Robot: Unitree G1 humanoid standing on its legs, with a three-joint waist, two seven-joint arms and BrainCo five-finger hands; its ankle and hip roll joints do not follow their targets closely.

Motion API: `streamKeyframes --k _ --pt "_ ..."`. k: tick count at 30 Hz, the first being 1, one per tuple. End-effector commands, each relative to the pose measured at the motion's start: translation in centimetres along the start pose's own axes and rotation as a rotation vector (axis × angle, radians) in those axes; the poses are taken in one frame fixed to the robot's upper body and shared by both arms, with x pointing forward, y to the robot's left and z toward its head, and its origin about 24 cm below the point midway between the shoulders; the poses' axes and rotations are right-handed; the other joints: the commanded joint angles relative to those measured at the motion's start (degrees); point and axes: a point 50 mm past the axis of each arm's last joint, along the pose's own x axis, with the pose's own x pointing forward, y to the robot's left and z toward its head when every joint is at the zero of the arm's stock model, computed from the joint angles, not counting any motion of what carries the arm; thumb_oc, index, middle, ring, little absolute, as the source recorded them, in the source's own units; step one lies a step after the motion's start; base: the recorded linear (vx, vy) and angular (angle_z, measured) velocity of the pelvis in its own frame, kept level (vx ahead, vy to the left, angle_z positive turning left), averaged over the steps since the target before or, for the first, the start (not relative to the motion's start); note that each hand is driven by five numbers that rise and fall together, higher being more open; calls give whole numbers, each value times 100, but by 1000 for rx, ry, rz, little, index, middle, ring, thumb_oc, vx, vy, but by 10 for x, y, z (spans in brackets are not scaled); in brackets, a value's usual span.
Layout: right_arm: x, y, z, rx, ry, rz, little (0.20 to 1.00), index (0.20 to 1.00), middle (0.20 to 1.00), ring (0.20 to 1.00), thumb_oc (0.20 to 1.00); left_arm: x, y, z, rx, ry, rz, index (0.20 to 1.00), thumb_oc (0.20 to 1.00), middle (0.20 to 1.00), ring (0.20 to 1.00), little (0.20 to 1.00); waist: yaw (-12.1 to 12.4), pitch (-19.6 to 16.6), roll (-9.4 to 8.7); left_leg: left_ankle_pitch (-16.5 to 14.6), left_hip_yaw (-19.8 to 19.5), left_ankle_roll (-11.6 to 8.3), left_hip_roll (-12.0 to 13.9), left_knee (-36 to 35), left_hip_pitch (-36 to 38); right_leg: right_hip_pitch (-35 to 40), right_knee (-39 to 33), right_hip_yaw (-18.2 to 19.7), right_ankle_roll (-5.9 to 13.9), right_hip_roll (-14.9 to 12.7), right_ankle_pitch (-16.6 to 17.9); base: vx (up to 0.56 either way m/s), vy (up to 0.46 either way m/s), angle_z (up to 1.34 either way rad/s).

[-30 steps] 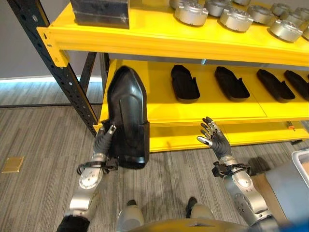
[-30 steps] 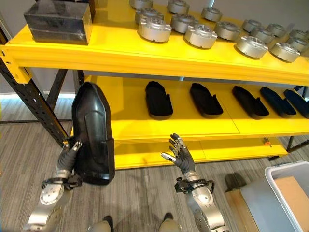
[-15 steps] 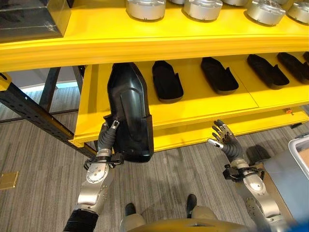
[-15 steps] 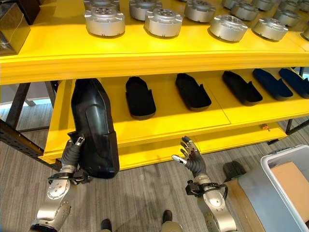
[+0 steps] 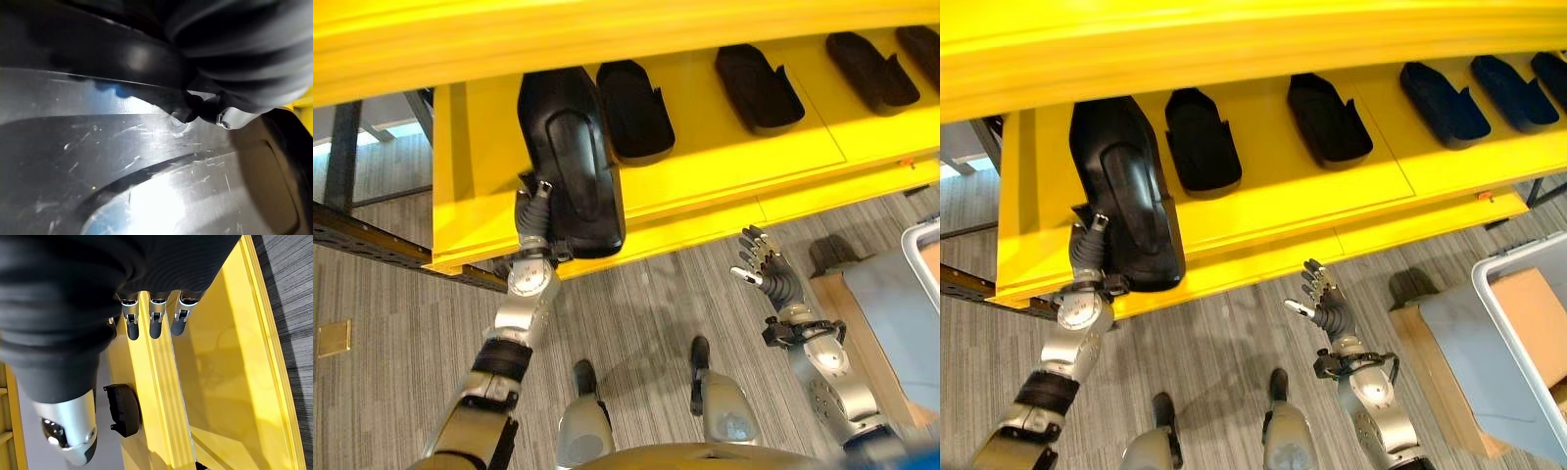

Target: Move parts from the plastic box to the shelf.

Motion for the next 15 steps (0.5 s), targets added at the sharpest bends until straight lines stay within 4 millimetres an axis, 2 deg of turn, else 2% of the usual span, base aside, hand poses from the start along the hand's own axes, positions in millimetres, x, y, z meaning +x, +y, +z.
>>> streamKeyframes --k 1,3,5,10,11,12,14,15 --pt "-7 2 12 9 -76 34 1000 1000 1000 1000 1000 26 16 40 3 -168 87 200 200 200 200 200 -33 -498 -75 23 -454 -173 336 662 -466 -555 995 270 450 -704 144 -71 3 5" --pt "-7 2 13 5 -77 46 1000 1000 1000 1000 1000 41 34 55 27 -197 150 200 200 200 200 200 -44 -471 -81 21 -513 -194 350 760 -623 -664 1048 270 460 -706 148 -62 3 7" --pt "-8 2 12 6 -73 48 1000 1000 1000 1000 1000 47 45 63 38 -209 182 200 200 200 200 200 -37 -461 -88 12 -547 -200 347 830 -709 -702 1092 266 463 -707 142 -31 1 8" --pt "-6 1 10 0 -60 53 1000 1000 1000 1000 1000 62 60 89 84 -256 216 200 200 200 200 200 0 -392 -103 -18 -653 -206 336 964 -870 -768 1186 246 466 -714 95 -10 1 6" --pt "-6 1 10 1 -60 56 1000 1000 1000 1000 1000 65 61 92 82 -259 220 200 200 200 200 200 4 -387 -113 -24 -662 -204 338 994 -892 -765 1191 243 461 -708 87 3 11 14" --pt "-4 3 10 2 -58 70 1000 1000 1000 1000 1000 73 63 107 98 -280 222 200 200 200 200 200 39 -326 -119 -102 -693 -197 347 1117 -936 -757 1286 238 462 -702 18 6 9 15" --pt "-4 3 10 3 -58 74 1000 1000 1000 1000 1000 76 62 111 91 -283 222 200 200 200 200 200 28 -330 -129 -78 -722 -186 329 1126 -987 -774 1282 230 457 -715 27 3 10 9" --pt "-4 4 9 3 -52 83 1000 1000 1000 1000 1000 81 61 122 94 -299 219 200 200 200 200 200 36 -286 -130 -124 -760 -178 305 1258 -1062 -787 1346 224 455 -730 -9 9 13 6"
